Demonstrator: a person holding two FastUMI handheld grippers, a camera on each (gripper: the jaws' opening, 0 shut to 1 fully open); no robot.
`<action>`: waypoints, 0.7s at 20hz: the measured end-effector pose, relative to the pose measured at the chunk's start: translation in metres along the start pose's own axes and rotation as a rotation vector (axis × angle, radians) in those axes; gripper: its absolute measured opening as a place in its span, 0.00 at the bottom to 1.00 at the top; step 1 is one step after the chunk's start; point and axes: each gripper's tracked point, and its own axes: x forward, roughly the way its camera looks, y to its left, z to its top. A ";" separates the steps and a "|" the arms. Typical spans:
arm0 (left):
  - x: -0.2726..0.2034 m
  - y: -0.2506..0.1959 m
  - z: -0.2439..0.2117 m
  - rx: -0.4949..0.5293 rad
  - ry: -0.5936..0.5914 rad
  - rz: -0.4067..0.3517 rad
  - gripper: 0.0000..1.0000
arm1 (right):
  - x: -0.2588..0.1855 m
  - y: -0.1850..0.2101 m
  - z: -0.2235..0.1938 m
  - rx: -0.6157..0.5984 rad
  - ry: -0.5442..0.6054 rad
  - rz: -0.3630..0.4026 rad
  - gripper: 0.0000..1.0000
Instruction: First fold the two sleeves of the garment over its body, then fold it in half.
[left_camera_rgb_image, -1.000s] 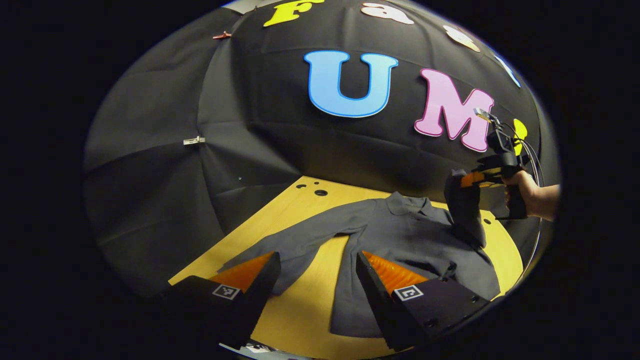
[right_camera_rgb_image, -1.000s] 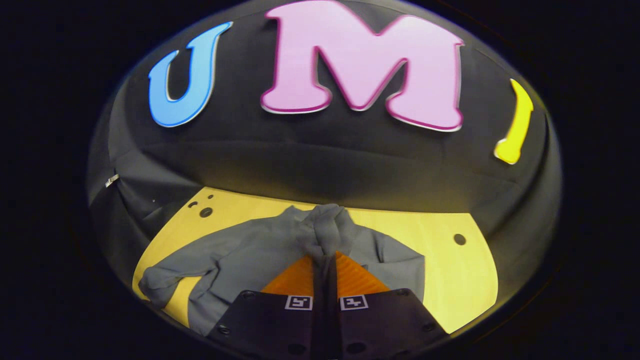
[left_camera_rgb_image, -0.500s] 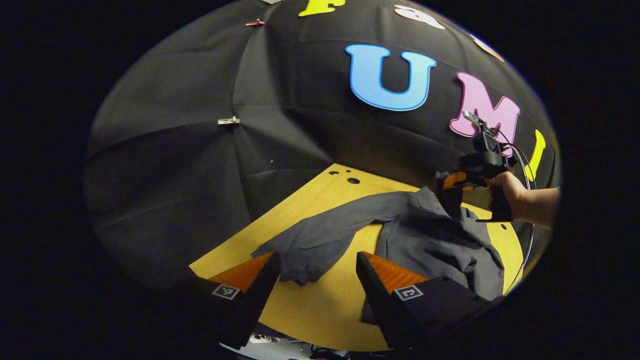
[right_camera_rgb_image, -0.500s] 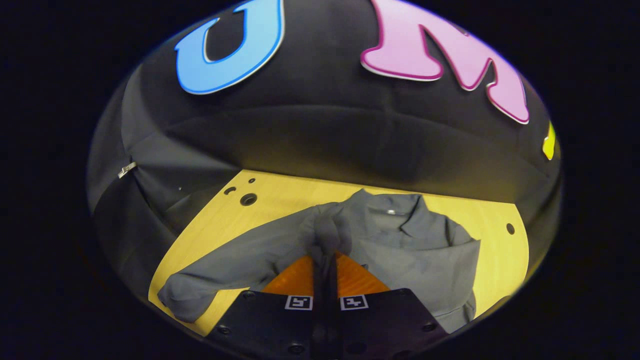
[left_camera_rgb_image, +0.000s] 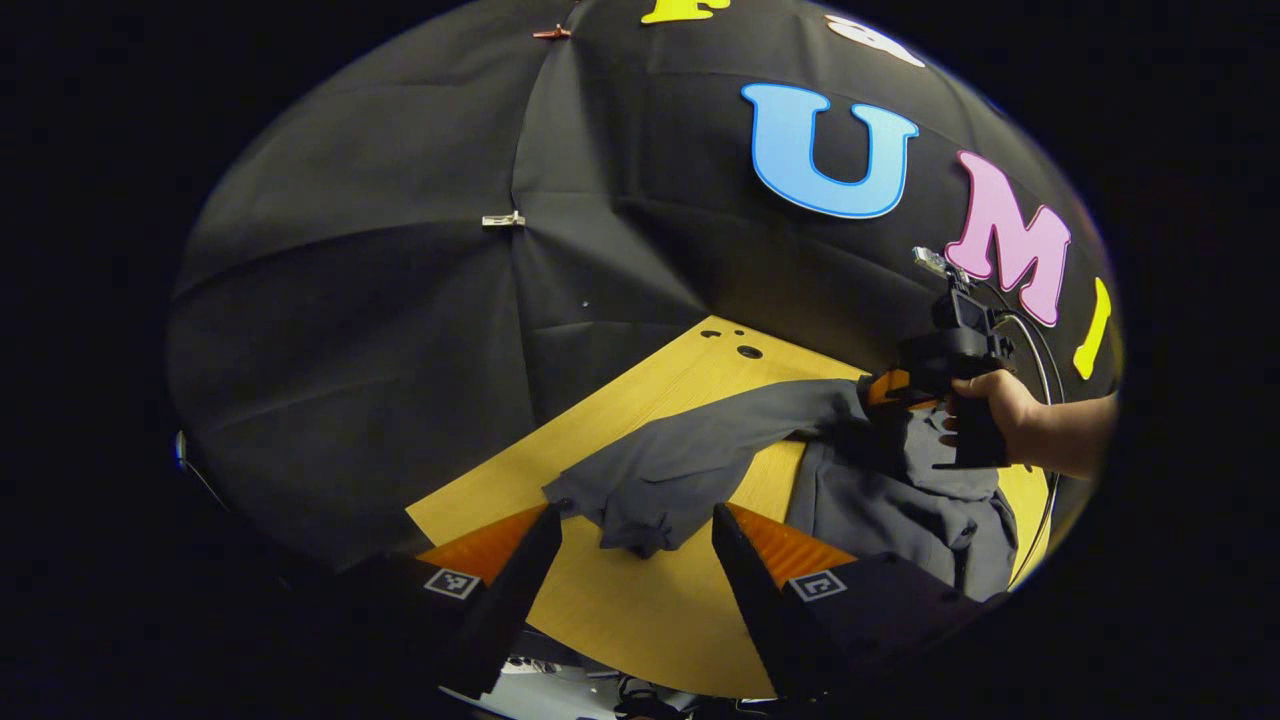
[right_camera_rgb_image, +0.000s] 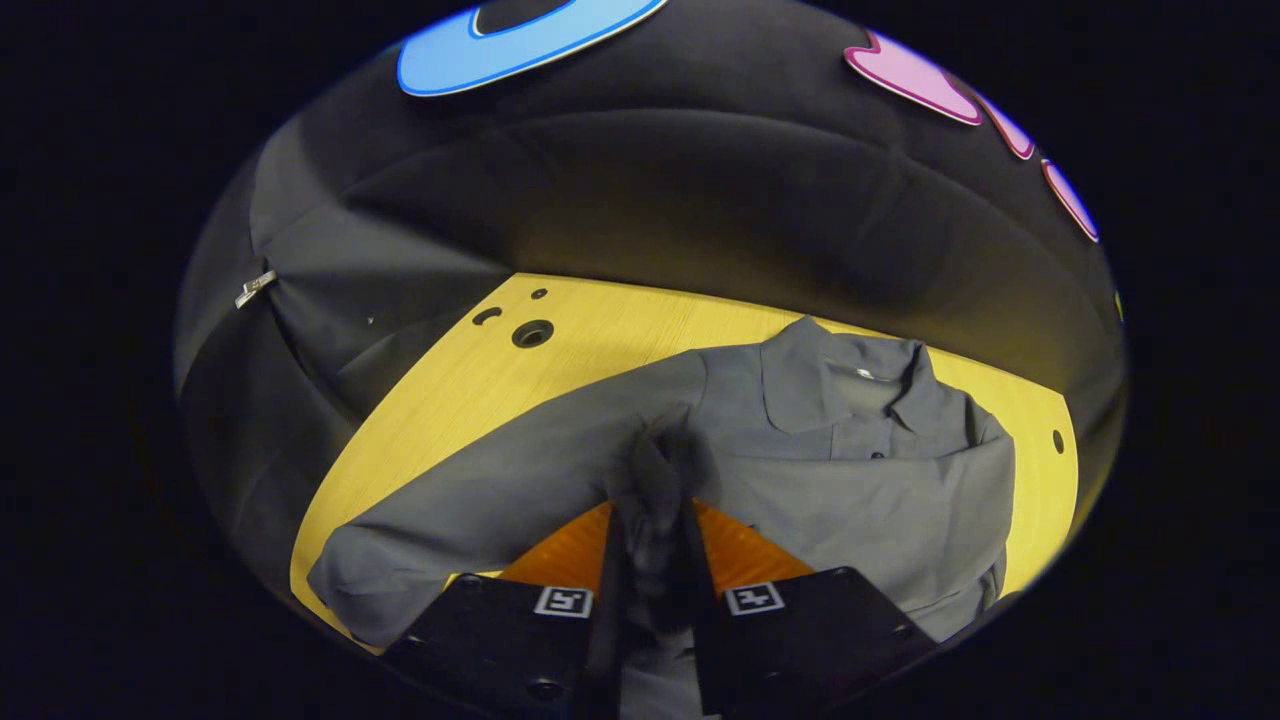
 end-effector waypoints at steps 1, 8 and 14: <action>0.002 0.001 0.002 0.000 -0.003 0.002 0.96 | -0.005 0.002 0.000 0.001 -0.005 0.012 0.61; 0.039 0.007 0.008 -0.014 -0.022 0.009 0.96 | -0.063 -0.036 -0.019 -0.001 -0.028 -0.043 0.93; 0.087 0.014 -0.009 -0.015 0.030 -0.009 0.92 | -0.124 -0.118 -0.067 0.013 0.014 -0.139 1.00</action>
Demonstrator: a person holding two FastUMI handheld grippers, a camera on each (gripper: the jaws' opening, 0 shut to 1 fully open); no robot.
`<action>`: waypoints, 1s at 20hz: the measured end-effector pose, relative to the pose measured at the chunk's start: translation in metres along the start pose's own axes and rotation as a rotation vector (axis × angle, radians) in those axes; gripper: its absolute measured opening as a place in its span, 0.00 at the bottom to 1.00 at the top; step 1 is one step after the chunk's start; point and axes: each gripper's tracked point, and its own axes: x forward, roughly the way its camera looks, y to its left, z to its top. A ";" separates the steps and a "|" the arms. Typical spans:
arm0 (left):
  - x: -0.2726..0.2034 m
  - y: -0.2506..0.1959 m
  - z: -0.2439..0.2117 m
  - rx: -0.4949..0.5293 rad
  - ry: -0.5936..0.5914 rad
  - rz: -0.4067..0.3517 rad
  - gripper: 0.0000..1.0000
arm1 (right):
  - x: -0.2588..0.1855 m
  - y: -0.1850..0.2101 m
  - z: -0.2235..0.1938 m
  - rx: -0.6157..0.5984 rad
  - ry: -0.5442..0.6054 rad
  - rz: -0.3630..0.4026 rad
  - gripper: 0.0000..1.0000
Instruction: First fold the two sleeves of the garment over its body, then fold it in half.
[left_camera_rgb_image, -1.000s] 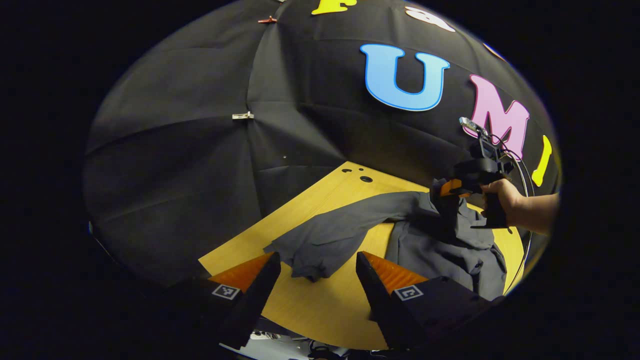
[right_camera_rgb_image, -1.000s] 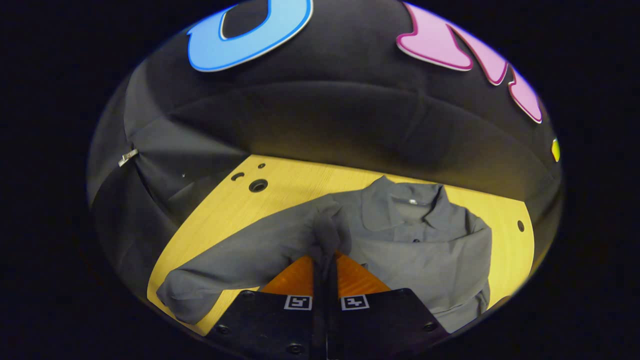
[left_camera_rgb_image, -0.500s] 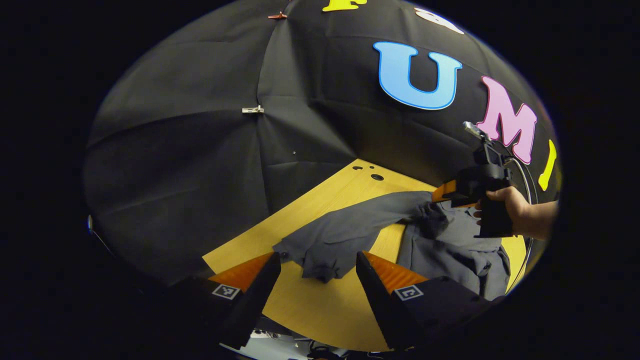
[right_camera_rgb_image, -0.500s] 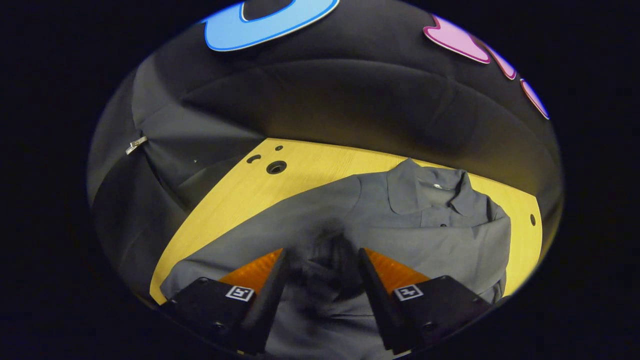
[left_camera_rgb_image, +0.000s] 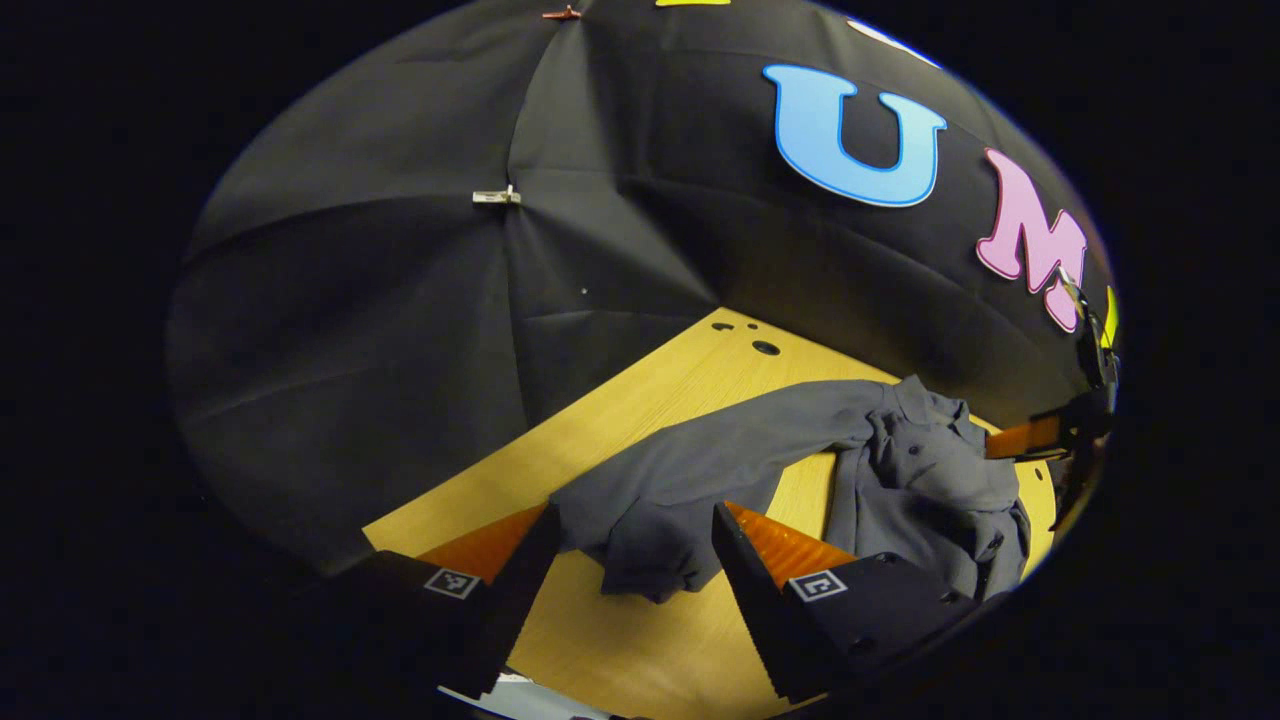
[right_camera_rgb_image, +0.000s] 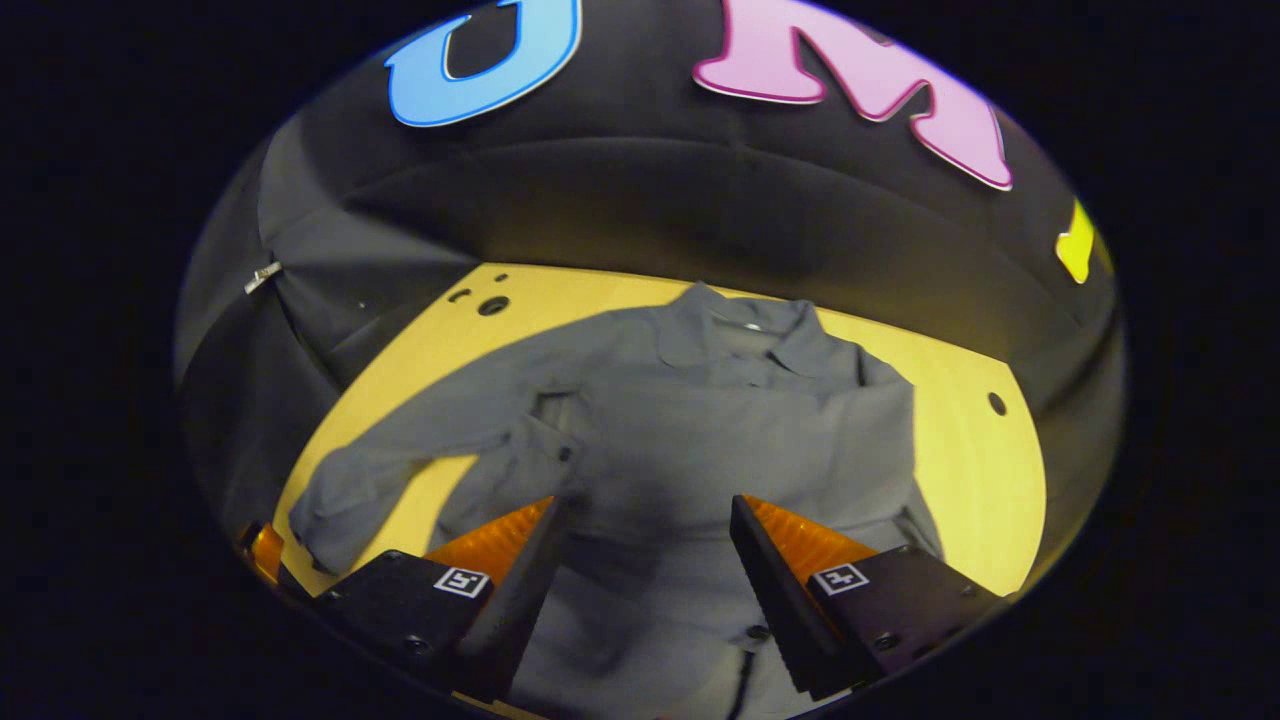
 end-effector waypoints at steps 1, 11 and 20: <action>0.009 0.002 -0.002 0.013 0.006 0.001 0.96 | -0.008 -0.016 -0.005 0.012 0.000 -0.021 1.00; 0.065 0.011 -0.027 0.203 0.098 0.003 0.96 | -0.105 -0.112 -0.053 0.268 -0.023 -0.147 1.00; 0.074 0.005 -0.039 0.214 0.151 0.000 0.90 | -0.170 -0.143 -0.100 0.315 -0.027 -0.223 0.99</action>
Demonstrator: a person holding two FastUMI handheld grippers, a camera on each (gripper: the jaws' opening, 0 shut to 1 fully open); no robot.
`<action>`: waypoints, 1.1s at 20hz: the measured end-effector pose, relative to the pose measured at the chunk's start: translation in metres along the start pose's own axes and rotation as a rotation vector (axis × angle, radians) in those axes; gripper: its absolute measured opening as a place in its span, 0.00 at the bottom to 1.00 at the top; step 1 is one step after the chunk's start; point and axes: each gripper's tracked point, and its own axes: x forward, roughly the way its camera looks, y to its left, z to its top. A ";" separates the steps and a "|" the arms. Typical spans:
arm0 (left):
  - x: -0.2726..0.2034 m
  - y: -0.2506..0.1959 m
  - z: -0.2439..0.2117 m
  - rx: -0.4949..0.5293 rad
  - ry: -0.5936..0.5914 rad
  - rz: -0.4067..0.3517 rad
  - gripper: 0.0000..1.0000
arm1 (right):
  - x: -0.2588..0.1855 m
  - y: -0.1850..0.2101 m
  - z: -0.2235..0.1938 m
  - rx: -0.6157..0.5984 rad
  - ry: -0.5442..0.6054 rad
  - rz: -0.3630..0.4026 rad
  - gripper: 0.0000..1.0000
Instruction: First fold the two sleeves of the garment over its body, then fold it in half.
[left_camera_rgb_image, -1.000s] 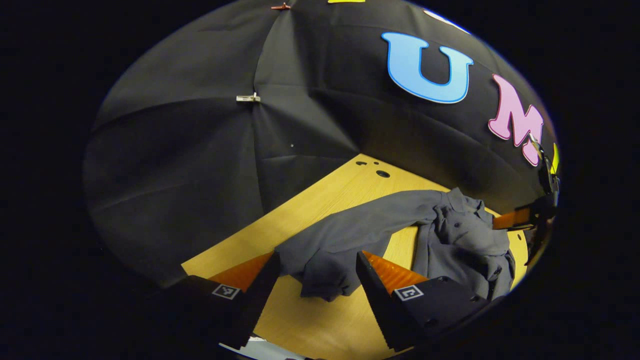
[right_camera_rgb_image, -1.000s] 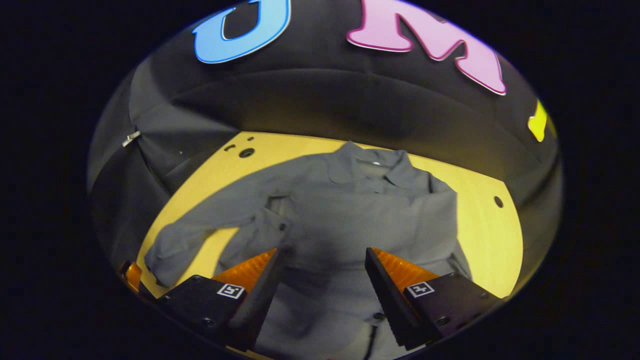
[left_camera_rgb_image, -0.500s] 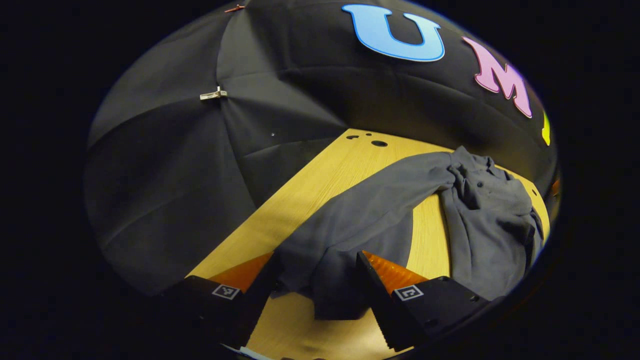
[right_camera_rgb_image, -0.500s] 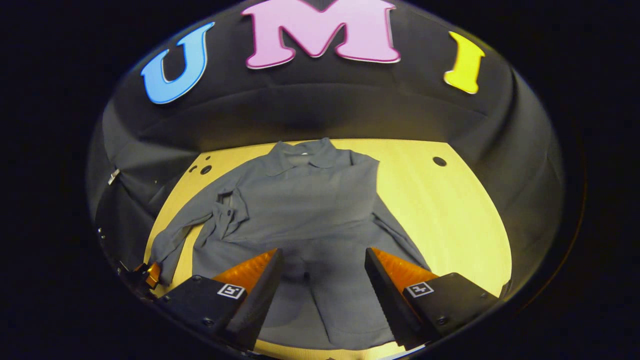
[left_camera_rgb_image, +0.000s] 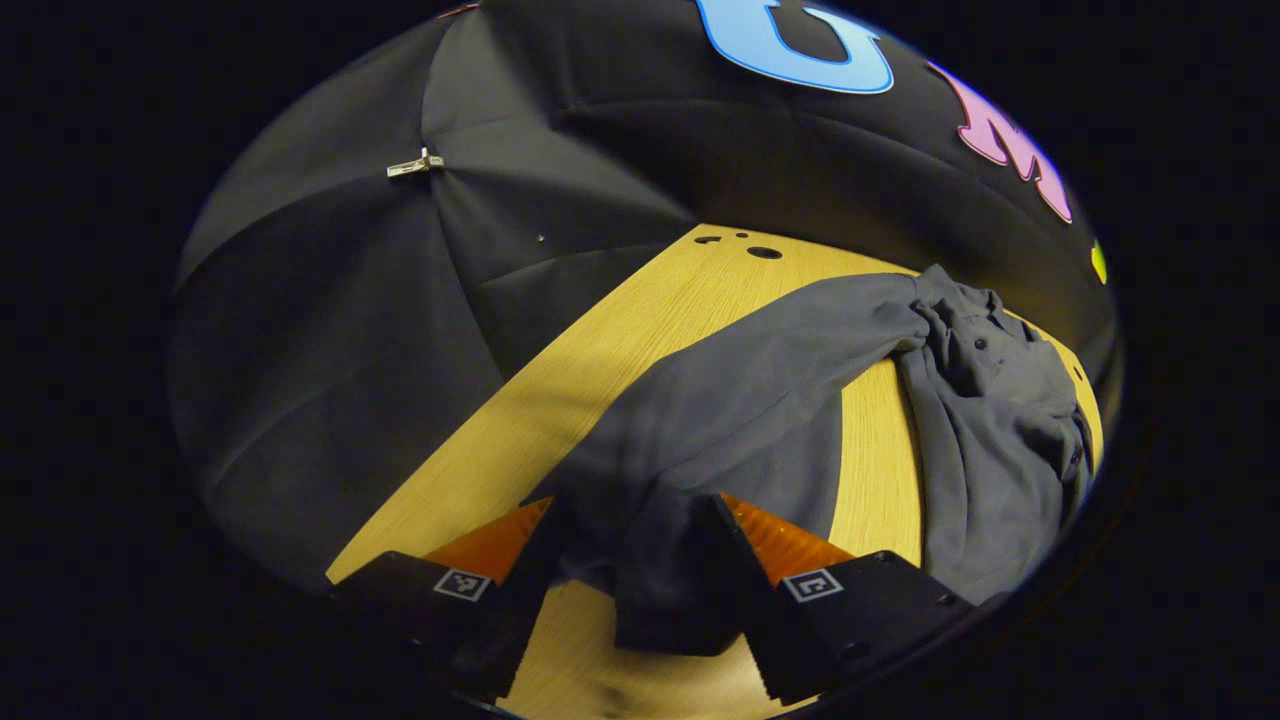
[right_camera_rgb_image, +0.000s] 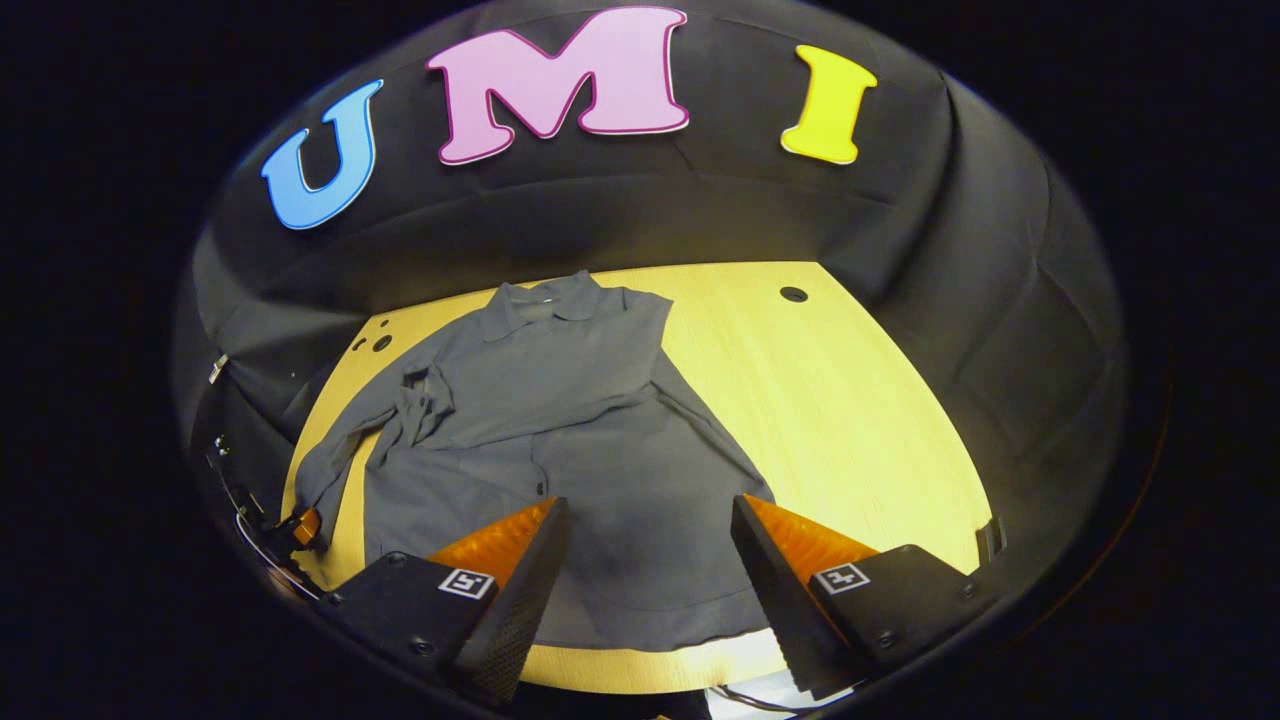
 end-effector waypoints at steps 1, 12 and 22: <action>0.003 -0.003 0.000 -0.004 0.006 -0.009 0.88 | -0.002 0.001 -0.005 0.012 -0.003 0.000 0.99; -0.002 -0.019 0.020 -0.207 0.059 -0.122 0.06 | 0.000 -0.034 -0.029 0.129 -0.026 -0.038 0.99; -0.055 -0.097 0.135 -0.233 -0.110 -0.283 0.05 | 0.019 -0.083 -0.018 0.164 -0.034 -0.059 0.99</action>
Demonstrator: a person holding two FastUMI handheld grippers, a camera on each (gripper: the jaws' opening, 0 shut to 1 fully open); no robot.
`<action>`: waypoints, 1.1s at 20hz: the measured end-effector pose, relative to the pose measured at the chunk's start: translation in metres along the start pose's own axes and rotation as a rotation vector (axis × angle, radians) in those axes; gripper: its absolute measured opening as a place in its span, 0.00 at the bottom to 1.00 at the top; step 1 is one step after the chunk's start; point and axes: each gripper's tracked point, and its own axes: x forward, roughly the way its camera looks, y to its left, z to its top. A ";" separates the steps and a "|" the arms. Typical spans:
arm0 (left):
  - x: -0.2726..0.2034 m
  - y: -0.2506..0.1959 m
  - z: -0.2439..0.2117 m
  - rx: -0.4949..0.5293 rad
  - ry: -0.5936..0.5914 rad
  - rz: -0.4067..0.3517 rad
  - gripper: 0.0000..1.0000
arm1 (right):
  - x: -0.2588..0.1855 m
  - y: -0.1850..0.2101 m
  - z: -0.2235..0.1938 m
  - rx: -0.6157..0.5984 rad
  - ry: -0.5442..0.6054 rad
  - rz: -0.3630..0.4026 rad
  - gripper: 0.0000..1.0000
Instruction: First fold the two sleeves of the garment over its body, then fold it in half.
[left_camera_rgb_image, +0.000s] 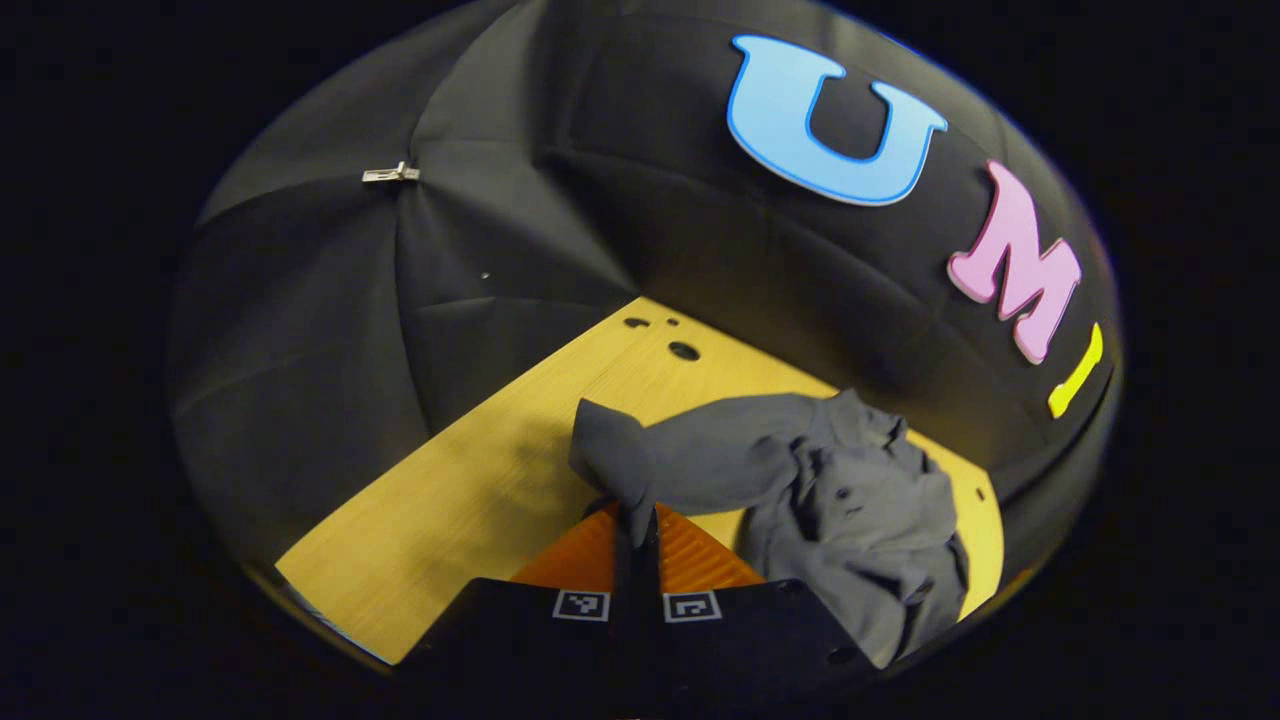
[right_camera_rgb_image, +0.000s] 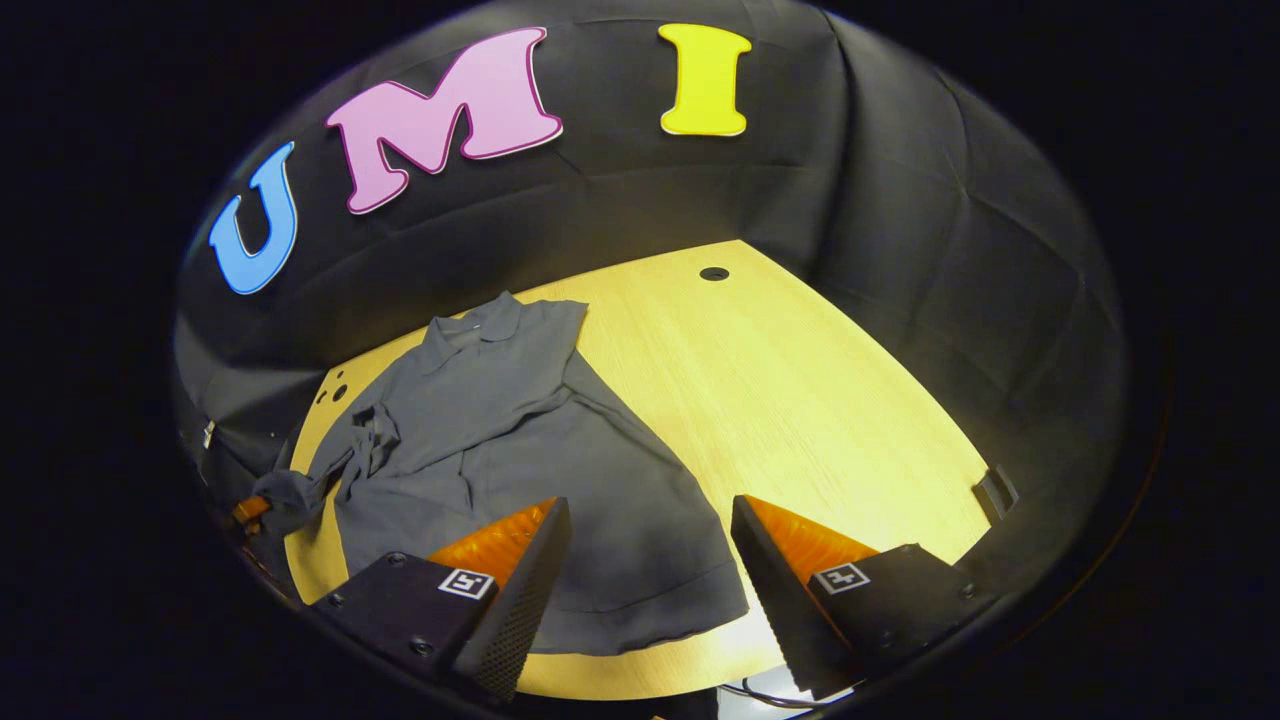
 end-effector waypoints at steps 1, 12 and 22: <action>-0.002 -0.019 0.007 0.003 -0.004 -0.037 0.05 | 0.004 -0.002 0.004 -0.004 0.000 0.011 0.99; 0.014 -0.244 0.030 0.100 -0.001 -0.410 0.05 | 0.032 -0.032 0.020 -0.027 0.021 0.053 0.99; 0.036 -0.390 -0.032 0.209 0.101 -0.611 0.05 | 0.055 -0.034 -0.003 -0.058 0.105 0.111 1.00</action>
